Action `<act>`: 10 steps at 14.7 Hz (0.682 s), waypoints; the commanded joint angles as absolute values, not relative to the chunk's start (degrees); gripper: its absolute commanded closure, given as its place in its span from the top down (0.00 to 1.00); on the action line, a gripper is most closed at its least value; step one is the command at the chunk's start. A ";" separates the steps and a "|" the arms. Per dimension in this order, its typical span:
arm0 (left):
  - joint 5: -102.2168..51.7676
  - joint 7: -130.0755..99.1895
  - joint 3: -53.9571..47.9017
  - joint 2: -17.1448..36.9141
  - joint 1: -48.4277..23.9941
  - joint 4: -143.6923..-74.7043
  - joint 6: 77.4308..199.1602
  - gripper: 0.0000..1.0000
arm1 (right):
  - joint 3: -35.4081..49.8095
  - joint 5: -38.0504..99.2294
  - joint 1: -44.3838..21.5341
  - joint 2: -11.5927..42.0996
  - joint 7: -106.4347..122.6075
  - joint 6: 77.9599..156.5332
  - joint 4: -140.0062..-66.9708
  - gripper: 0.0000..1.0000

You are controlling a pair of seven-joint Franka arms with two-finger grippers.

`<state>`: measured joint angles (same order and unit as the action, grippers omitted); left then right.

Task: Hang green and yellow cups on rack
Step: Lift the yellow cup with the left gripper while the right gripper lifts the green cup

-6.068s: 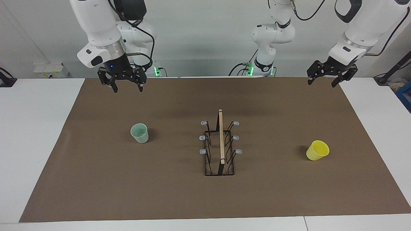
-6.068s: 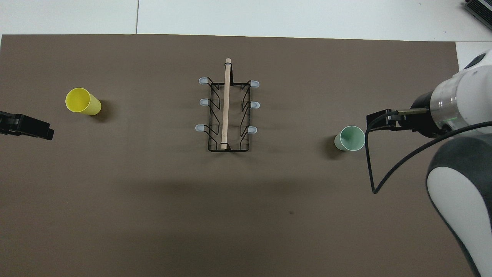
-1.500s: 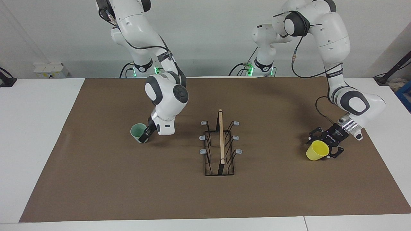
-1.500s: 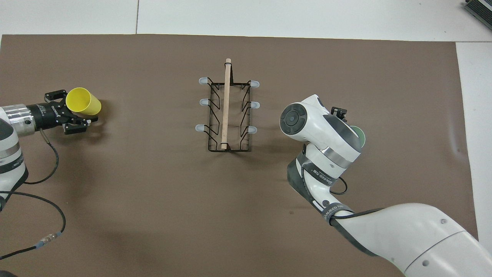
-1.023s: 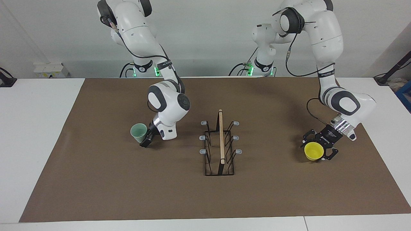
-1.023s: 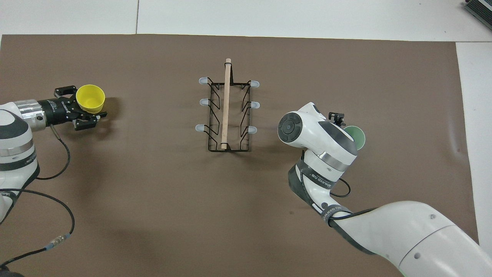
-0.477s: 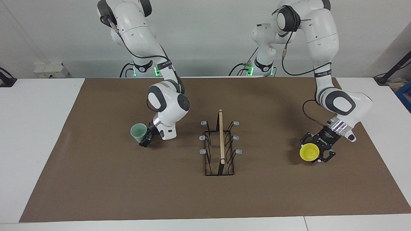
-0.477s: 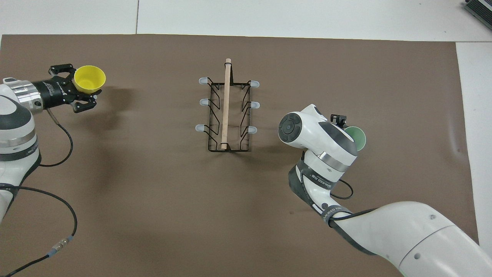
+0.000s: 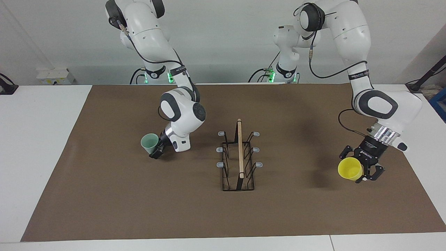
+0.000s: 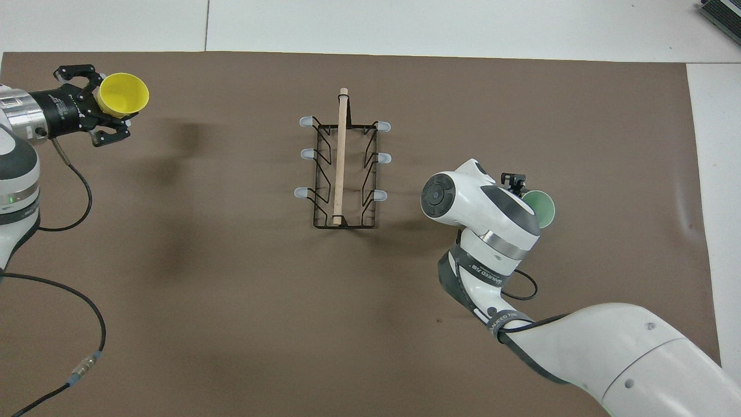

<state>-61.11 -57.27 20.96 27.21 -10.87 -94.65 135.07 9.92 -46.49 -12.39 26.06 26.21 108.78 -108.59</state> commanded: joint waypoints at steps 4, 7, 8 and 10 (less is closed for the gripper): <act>-54.07 -57.66 21.45 26.55 -12.74 -94.39 140.27 0.00 | 10.37 -49.13 -10.90 24.61 32.08 109.16 -110.48 0.22; -51.95 -57.66 21.80 23.57 -12.57 -95.35 139.84 0.00 | 10.37 -49.13 -10.90 24.70 32.17 108.11 -109.69 0.00; -50.81 -57.57 21.80 22.08 -12.83 -97.01 140.01 0.00 | 10.37 -48.87 -11.07 24.70 32.17 107.32 -108.90 0.00; -46.25 -57.66 21.71 20.22 -13.88 -98.35 139.75 0.00 | 10.63 -47.29 -11.08 23.91 31.91 106.96 -108.02 0.00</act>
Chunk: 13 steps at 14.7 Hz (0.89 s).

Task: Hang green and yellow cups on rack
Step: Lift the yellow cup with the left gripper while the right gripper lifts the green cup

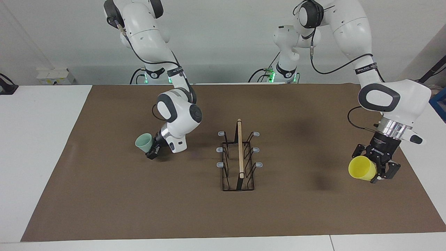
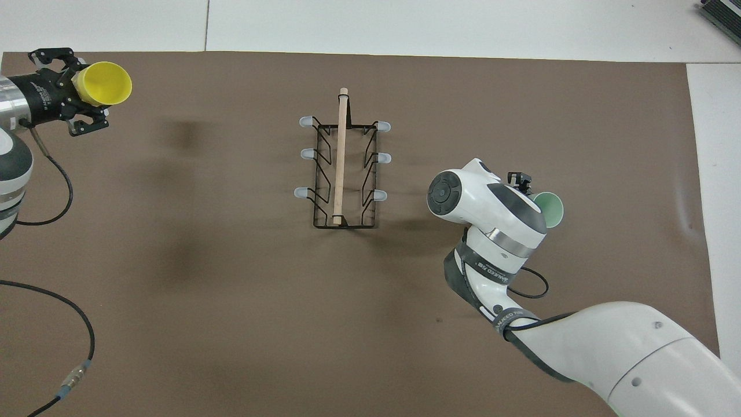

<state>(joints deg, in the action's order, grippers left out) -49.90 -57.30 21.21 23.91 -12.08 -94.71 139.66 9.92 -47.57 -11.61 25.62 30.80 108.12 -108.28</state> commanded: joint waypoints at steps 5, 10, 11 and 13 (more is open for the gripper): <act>-45.53 -57.66 21.62 15.65 -14.59 -100.90 139.05 0.00 | 11.34 -33.08 -11.86 16.37 32.08 108.19 -105.92 0.00; -32.81 -59.31 17.85 11.96 -14.41 -101.16 134.47 0.00 | 12.83 -12.79 -10.81 10.74 31.73 108.28 -102.66 0.00; -29.39 -60.02 16.62 11.61 -14.41 -101.16 134.39 0.00 | 12.75 -9.00 -10.81 9.24 31.99 108.89 -102.74 0.00; -21.23 -60.12 13.72 10.38 -14.33 -101.08 133.69 0.00 | 12.83 -6.16 -11.51 6.52 31.47 113.26 -102.74 0.00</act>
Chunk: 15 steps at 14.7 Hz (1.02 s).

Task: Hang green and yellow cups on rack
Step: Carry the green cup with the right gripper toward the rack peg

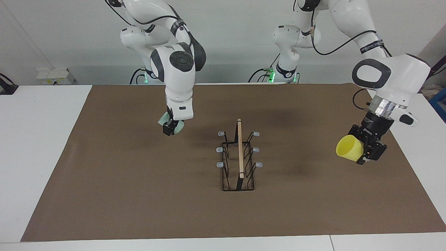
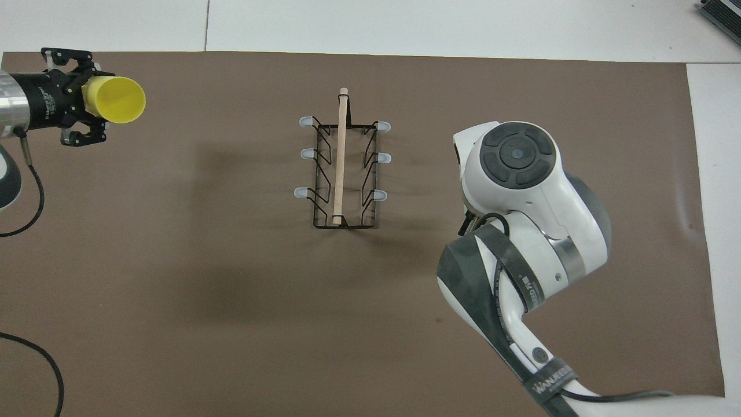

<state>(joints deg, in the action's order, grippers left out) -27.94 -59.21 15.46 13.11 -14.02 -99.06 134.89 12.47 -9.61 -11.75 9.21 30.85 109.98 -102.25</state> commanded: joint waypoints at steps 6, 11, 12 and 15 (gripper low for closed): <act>-1.97 -60.29 6.78 8.00 -13.62 -100.37 131.83 0.00 | 12.92 8.86 -10.11 4.48 33.21 125.21 -103.18 0.00; 7.26 -60.29 4.32 8.26 -13.45 -100.20 133.94 0.00 | 12.83 40.00 -7.65 4.22 57.51 140.08 -106.69 0.00; 9.30 -60.21 3.61 8.26 -13.45 -100.28 135.16 0.00 | 12.75 49.21 -7.12 3.96 64.62 140.62 -106.96 0.00; 15.09 -60.12 1.94 8.35 -13.54 -100.46 136.05 0.00 | 12.74 71.11 -5.89 0.98 81.95 142.73 -111.78 0.00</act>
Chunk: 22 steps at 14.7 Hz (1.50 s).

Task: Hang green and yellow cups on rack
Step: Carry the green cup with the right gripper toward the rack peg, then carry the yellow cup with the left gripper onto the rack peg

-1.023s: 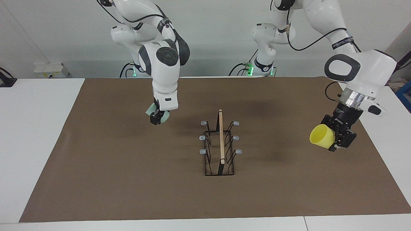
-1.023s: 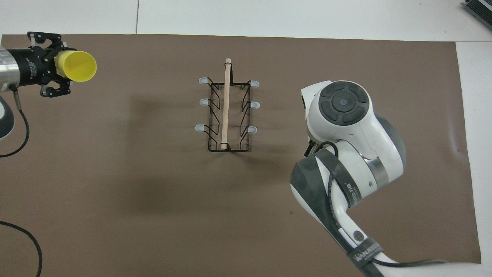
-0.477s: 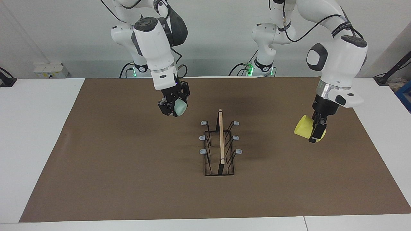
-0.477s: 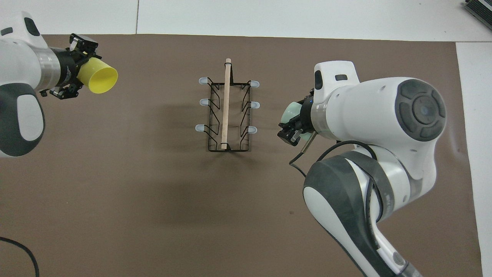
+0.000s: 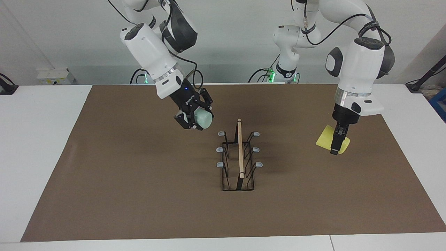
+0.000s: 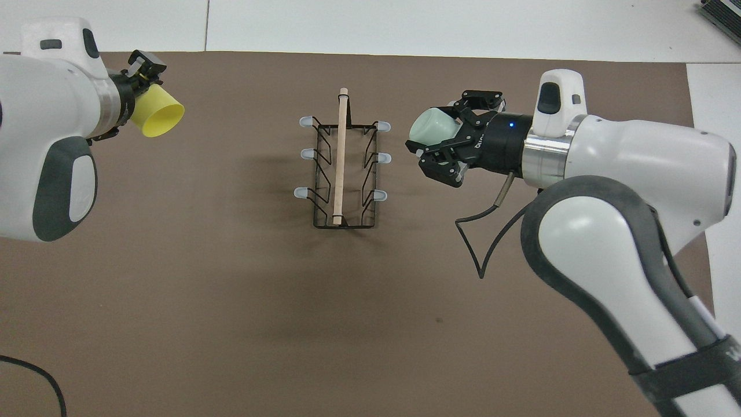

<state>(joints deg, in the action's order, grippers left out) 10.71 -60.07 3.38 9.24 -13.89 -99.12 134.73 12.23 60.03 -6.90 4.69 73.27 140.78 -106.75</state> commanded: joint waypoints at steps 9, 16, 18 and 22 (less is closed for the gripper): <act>27.68 -60.73 -3.77 7.04 -13.62 -103.87 136.23 0.00 | 12.74 122.83 -10.98 4.03 127.05 143.26 -117.95 0.00; 40.15 -76.70 -8.96 4.83 -13.80 -110.83 140.18 0.00 | 12.74 136.05 -15.46 7.82 141.85 145.02 -119.09 0.00; 44.45 -82.59 -10.45 4.92 -13.89 -111.53 140.19 0.00 | 12.74 140.86 -16.52 8.08 144.73 145.02 -119.88 0.00; 47.89 -89.46 -12.82 4.14 -13.80 -113.90 140.27 0.00 | 12.74 144.75 -18.11 8.61 147.56 145.02 -120.41 0.00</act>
<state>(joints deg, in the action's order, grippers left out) 45.48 -85.87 -12.11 6.83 -13.97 -110.20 139.04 12.65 142.82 -18.08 8.77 145.28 145.07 -119.71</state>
